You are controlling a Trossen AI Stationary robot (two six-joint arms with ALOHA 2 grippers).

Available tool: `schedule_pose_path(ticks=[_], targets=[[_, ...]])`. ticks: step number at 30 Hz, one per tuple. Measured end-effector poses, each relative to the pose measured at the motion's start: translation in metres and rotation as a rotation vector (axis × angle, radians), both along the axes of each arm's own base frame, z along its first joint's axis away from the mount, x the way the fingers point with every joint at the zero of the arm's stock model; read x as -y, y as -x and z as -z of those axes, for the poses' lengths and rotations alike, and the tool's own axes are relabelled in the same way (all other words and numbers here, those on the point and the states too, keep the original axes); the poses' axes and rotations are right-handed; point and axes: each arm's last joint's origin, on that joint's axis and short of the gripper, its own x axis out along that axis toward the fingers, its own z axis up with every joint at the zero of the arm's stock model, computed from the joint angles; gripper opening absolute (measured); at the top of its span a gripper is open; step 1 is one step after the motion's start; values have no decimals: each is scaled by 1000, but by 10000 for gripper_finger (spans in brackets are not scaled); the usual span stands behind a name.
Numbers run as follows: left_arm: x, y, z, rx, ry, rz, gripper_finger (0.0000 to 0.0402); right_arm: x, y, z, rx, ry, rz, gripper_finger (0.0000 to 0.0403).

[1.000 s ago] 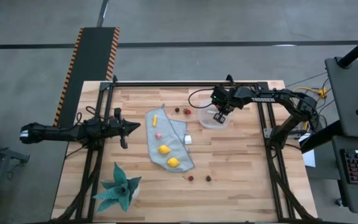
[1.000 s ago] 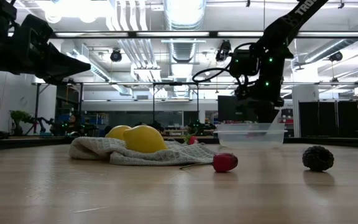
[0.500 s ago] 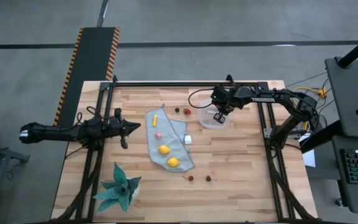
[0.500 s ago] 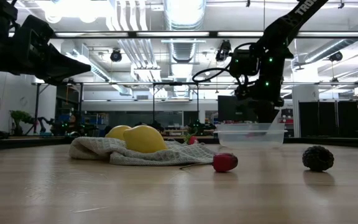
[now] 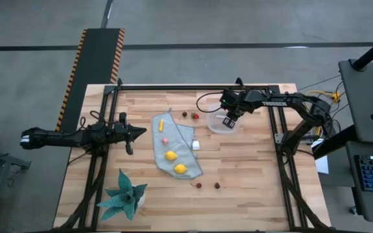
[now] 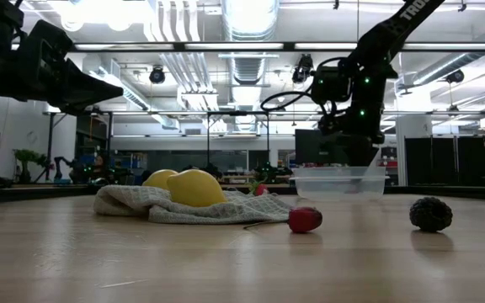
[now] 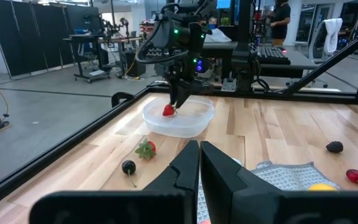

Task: Pick and placing Produce into tupperware
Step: Put the blackberry into the transparent bin

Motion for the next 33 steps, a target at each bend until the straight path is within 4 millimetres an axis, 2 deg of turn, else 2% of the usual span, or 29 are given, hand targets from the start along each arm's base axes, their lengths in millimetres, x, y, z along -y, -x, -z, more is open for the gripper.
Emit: schedule_pose_path(ticks=[3, 7, 12, 17, 24, 28, 33], targets=[[0, 0, 0, 0, 0, 0, 0, 0, 0, -9, 23, 13, 2, 105], [0, 0, 0, 0, 0, 0, 0, -1, 0, -31, 90, 49, 6, 110], [0, 0, 0, -1, 0, 0, 0, -16, 4, -65, 249, 21, -25, 111], [0, 0, 0, 0, 0, 0, 0, -53, 12, -102, 439, -25, -126, 102], [0, 0, 0, 0, 0, 0, 0, -114, 38, -148, 669, -19, -310, 101], [0, 0, 0, 1, 0, 0, 0, -141, 53, -165, 779, -19, -390, 102], [0, 0, 0, 3, -1, -2, 0, -167, 64, -176, 853, -23, -525, 100]])
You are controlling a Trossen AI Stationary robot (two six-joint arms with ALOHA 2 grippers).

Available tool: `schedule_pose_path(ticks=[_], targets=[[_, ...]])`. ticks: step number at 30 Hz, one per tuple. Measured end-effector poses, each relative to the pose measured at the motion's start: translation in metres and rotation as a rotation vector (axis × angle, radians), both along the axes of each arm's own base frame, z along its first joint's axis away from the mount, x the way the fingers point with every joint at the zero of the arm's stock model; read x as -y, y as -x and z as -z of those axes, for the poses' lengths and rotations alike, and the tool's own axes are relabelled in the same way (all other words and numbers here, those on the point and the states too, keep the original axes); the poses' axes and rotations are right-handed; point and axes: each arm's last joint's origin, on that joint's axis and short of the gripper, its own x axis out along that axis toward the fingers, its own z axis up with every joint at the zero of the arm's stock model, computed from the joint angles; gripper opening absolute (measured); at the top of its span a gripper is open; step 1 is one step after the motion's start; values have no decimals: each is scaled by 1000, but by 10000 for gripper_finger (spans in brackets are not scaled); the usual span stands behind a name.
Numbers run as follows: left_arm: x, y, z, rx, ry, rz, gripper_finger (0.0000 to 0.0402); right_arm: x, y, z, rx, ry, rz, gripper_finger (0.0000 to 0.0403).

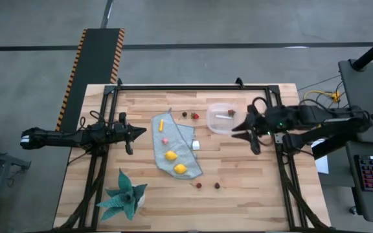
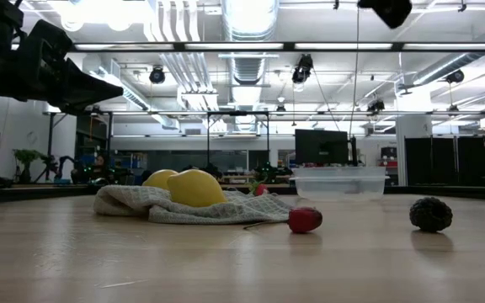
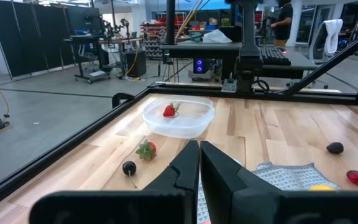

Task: Pick and placing Produce into tupperware
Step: Put the blackberry into the transparent bin

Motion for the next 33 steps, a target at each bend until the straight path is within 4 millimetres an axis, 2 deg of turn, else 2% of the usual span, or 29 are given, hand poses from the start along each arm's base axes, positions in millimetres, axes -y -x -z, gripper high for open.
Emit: schedule_pose_path(ticks=[7, 12, 15, 21, 25, 28, 33], targets=[[0, 0, 0, 5, 0, -1, 0, -19, -1, 2, -6, 71, -130, 98], [0, 0, 0, 4, 0, -2, 0, -24, -11, 10, -50, 73, -156, 94], [0, 0, 0, 1, 0, -2, 0, -29, -18, 16, -89, 40, -244, 99], [0, 0, 0, 1, 0, -2, 0, -34, -34, 33, -189, 33, -277, 133], [-1, 0, 0, 1, -2, -27, 0, -31, -42, 46, -272, 113, -118, 150], [-1, 0, 0, 0, -3, -40, 0, -36, -46, 50, -296, 49, -144, 166], [-1, 0, 0, 1, -4, -51, 0, -54, -48, 54, -337, -79, -178, 220]])
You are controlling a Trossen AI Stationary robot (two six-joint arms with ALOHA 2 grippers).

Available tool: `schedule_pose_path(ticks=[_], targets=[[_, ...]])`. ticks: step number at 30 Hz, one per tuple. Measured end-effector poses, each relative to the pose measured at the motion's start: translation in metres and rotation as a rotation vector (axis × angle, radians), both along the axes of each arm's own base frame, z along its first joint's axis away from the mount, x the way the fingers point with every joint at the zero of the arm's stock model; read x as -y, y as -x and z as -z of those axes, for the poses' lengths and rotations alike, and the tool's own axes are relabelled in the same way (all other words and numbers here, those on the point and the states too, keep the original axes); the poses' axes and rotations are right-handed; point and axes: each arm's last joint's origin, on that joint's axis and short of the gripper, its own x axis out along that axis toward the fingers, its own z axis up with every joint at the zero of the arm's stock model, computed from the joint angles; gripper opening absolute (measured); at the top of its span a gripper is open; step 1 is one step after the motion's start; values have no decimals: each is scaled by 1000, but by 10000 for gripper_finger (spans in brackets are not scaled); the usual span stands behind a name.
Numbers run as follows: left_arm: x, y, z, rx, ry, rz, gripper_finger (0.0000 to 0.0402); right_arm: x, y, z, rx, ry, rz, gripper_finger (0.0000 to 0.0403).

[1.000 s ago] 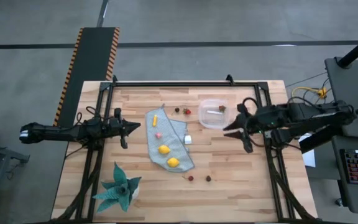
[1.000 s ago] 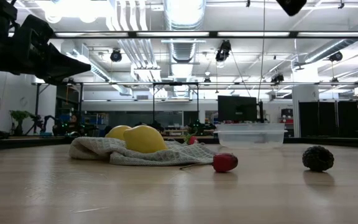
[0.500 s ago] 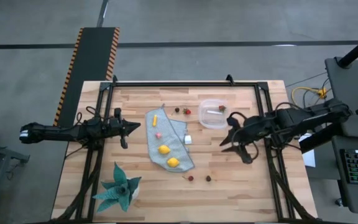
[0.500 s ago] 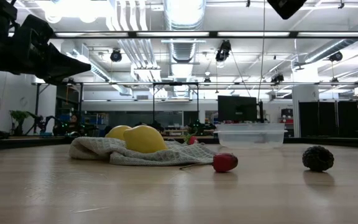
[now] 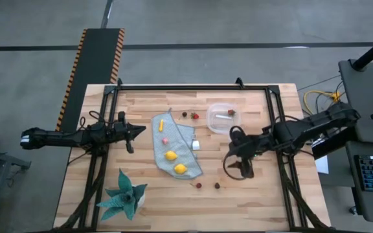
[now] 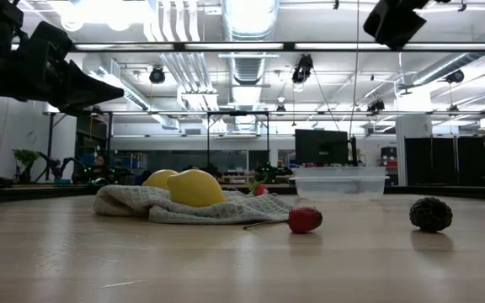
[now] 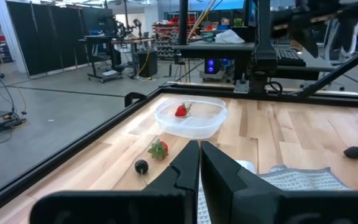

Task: Pick and placing Produce into tupperware
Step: Put the blackberry into the transparent bin

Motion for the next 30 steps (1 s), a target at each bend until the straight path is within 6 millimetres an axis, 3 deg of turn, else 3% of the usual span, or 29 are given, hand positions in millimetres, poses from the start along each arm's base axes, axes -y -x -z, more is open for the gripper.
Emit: schedule_pose_path(ticks=[5, 12, 21, 30], targets=[[0, 0, 0, -2, 0, -4, 0, -20, 4, 4, -23, -20, 16, 255], [0, 0, 0, 4, 0, -4, 0, -59, 5, 17, 8, 53, 17, 249], [0, 0, 0, -1, 0, -7, 0, -95, -10, 63, -74, 140, 72, 244], [0, 0, 0, 2, 1, -7, 0, -114, -33, 109, -168, 184, 111, 242]])
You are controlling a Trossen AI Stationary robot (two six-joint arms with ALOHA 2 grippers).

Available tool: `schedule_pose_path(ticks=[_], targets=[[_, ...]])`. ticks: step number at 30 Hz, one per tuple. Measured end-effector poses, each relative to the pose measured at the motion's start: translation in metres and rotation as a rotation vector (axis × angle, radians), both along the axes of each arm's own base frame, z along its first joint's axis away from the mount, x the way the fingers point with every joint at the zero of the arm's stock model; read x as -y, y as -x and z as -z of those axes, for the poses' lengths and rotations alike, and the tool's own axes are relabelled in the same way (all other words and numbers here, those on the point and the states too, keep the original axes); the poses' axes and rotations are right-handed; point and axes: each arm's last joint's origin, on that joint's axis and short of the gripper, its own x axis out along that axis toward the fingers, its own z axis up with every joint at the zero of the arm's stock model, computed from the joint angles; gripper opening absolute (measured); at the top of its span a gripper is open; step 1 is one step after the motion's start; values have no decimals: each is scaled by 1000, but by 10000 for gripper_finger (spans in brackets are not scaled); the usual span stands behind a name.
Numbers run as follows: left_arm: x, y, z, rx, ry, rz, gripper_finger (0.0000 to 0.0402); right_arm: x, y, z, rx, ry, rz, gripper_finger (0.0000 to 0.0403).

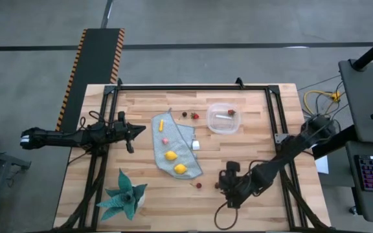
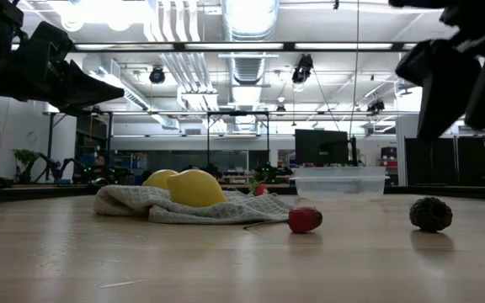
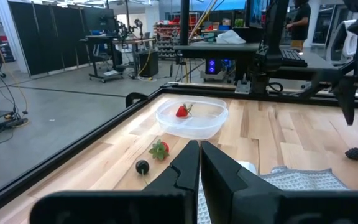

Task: Pick and placing Produce into tupperware
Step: Put the blackberry into the transparent bin

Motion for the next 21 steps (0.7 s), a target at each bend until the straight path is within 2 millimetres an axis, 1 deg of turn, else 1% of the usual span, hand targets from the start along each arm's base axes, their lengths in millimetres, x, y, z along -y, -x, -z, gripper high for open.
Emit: schedule_pose_path(ticks=[4, 10, 21], targets=[[0, 0, 0, 0, 0, 0, 0, -6, -8, 11, -16, 17, 30, 242], [0, 0, 0, 1, 0, 0, 0, -11, -16, 24, -21, 62, 50, 240], [0, 0, 0, 2, 1, 1, 0, -10, -19, 41, -48, 114, 70, 235]])
